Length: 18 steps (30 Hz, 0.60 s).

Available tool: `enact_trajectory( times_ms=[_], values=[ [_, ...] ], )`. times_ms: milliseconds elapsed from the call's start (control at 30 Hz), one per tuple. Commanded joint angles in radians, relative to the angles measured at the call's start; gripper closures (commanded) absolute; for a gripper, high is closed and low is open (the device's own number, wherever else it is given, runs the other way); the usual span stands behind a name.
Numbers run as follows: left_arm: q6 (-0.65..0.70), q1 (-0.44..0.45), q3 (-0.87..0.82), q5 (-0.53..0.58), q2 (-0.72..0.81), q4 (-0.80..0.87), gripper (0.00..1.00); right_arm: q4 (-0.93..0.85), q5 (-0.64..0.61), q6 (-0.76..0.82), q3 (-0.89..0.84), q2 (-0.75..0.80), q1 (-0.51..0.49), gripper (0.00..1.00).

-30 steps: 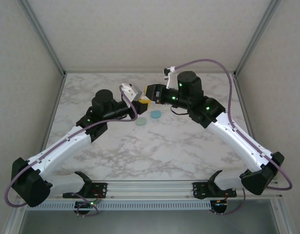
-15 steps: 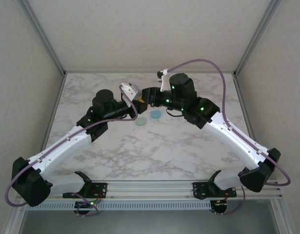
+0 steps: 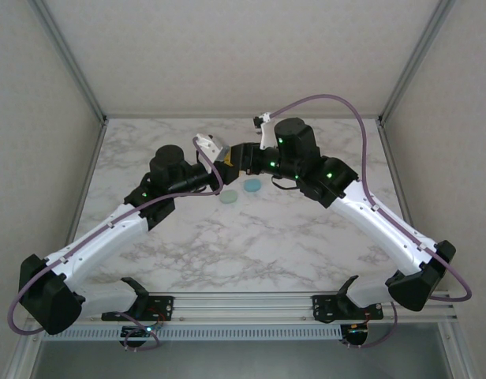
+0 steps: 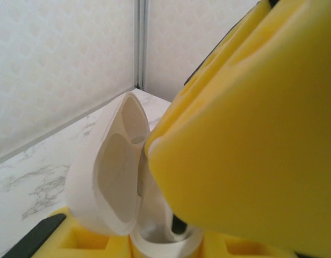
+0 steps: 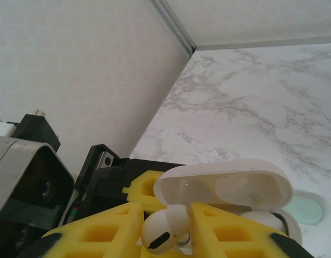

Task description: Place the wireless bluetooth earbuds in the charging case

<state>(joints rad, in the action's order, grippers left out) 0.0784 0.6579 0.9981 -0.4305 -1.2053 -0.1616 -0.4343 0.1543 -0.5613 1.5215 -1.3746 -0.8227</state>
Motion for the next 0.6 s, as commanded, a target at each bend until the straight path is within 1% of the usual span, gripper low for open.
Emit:
enact_trajectory(
  times_ms=[0,100,267,367,567],
  values=[
    [-0.016,0.008,0.008,0.013,0.017,-0.065,0.89,0.016,0.033,-0.008,0.001,-0.009,-0.006,0.71],
    [-0.019,0.008,0.006,0.021,0.020,-0.067,0.89,-0.016,0.011,-0.001,0.006,-0.018,-0.007,0.71],
    [-0.013,0.008,0.008,0.016,0.024,-0.062,0.89,-0.067,-0.037,0.016,0.018,-0.020,-0.006,0.68],
    [-0.009,0.008,0.010,0.015,0.024,-0.059,0.89,-0.086,-0.046,0.030,0.038,-0.025,-0.006,0.65],
    [-0.009,0.008,0.010,0.012,0.021,-0.056,0.89,-0.096,-0.049,0.041,0.066,-0.035,-0.007,0.65]
  ],
)
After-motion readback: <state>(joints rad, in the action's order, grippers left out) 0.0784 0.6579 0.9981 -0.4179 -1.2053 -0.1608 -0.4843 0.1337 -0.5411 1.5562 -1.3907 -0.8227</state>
